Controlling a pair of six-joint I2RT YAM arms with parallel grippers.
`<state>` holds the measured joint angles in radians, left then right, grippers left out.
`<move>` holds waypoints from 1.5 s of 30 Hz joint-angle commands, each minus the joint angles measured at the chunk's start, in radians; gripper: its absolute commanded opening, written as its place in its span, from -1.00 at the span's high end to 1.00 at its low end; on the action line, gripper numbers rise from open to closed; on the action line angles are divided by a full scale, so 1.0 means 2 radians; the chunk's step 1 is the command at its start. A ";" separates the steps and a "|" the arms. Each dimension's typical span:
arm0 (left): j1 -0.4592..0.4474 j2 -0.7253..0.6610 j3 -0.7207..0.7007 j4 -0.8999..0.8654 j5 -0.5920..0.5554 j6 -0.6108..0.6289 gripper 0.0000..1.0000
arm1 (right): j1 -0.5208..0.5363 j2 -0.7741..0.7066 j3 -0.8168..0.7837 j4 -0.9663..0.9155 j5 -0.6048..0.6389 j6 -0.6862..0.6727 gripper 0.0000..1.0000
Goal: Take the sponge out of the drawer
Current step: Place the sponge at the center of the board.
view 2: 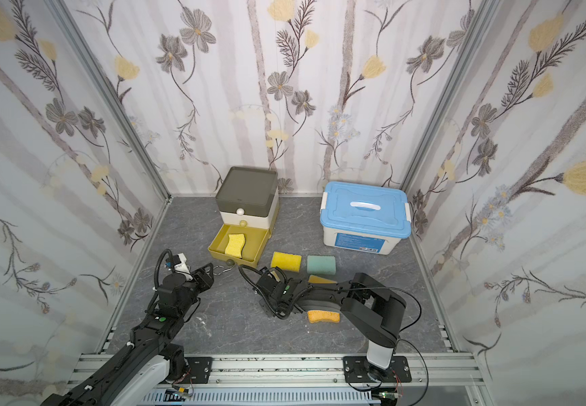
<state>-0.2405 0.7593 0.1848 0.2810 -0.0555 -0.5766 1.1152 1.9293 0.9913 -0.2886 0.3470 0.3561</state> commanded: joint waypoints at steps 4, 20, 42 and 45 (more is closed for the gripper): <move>0.000 0.006 0.002 0.015 -0.002 0.000 -0.05 | 0.001 -0.011 -0.014 0.000 0.030 0.023 -0.95; 0.000 0.002 0.003 0.010 -0.005 -0.001 -0.05 | -0.014 -0.010 -0.045 -0.010 0.055 0.047 -0.98; 0.000 -0.003 0.004 0.007 -0.008 -0.001 -0.05 | -0.036 -0.051 -0.059 -0.048 0.085 0.060 -0.97; 0.000 -0.002 0.003 0.007 -0.008 0.000 -0.06 | -0.033 -0.061 -0.053 -0.041 0.083 0.053 -0.97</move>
<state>-0.2405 0.7570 0.1848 0.2810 -0.0593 -0.5766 1.0454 1.8221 0.8722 -0.3546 0.4927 0.4664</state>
